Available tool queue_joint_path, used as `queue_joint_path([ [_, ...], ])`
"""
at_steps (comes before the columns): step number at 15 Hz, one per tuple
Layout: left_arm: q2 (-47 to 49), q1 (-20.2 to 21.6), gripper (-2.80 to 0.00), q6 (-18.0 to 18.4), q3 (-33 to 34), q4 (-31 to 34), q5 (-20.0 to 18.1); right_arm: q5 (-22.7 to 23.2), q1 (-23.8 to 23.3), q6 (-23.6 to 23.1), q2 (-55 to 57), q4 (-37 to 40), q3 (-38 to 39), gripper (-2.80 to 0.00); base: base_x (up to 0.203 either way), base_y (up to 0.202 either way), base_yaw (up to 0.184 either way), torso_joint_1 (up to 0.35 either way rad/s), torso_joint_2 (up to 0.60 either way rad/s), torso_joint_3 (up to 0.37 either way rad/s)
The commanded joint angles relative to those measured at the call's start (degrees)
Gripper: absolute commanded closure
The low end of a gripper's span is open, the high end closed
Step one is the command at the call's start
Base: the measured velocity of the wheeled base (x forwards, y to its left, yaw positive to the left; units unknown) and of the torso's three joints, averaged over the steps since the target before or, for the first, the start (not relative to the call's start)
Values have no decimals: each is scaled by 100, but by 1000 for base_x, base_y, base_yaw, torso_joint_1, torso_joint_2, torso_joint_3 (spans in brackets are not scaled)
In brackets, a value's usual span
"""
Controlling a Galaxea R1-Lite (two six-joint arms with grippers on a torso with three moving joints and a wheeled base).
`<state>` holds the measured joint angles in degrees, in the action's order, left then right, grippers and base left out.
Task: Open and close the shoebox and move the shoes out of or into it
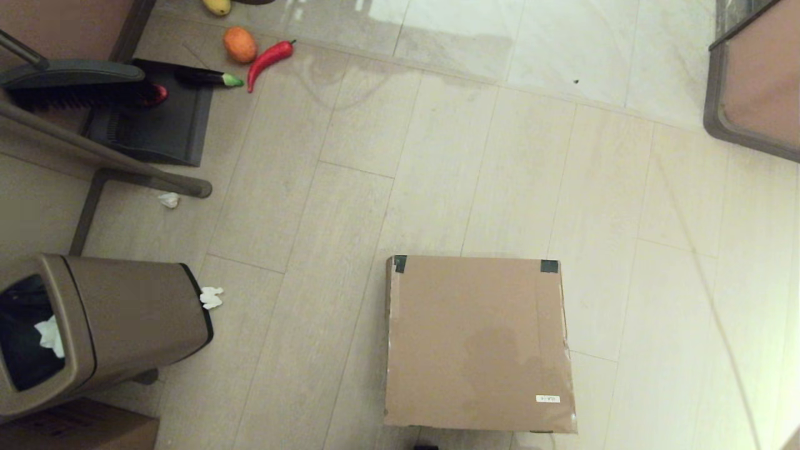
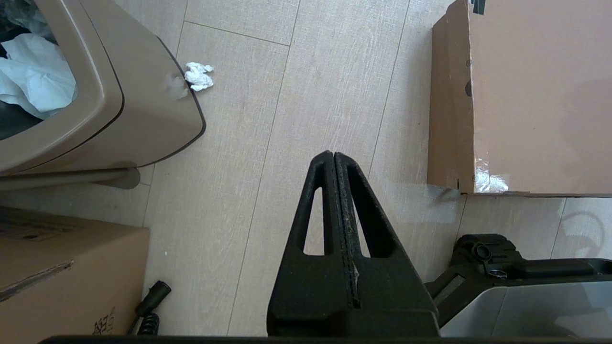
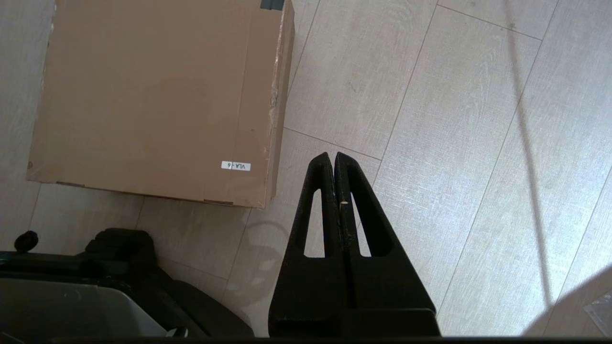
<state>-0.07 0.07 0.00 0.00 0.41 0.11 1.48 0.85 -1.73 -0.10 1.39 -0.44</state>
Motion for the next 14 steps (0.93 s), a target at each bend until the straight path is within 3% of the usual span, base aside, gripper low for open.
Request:
queue_joint_path([
  [1, -1, 1, 0, 0, 0, 2, 7, 2, 3, -3, 10, 2, 0, 0, 0, 0, 0, 0, 0, 0],
  [14, 5, 1, 0, 0, 0, -1, 7, 2, 3, -3, 1, 2, 0, 0, 0, 0, 0, 0, 0, 0],
])
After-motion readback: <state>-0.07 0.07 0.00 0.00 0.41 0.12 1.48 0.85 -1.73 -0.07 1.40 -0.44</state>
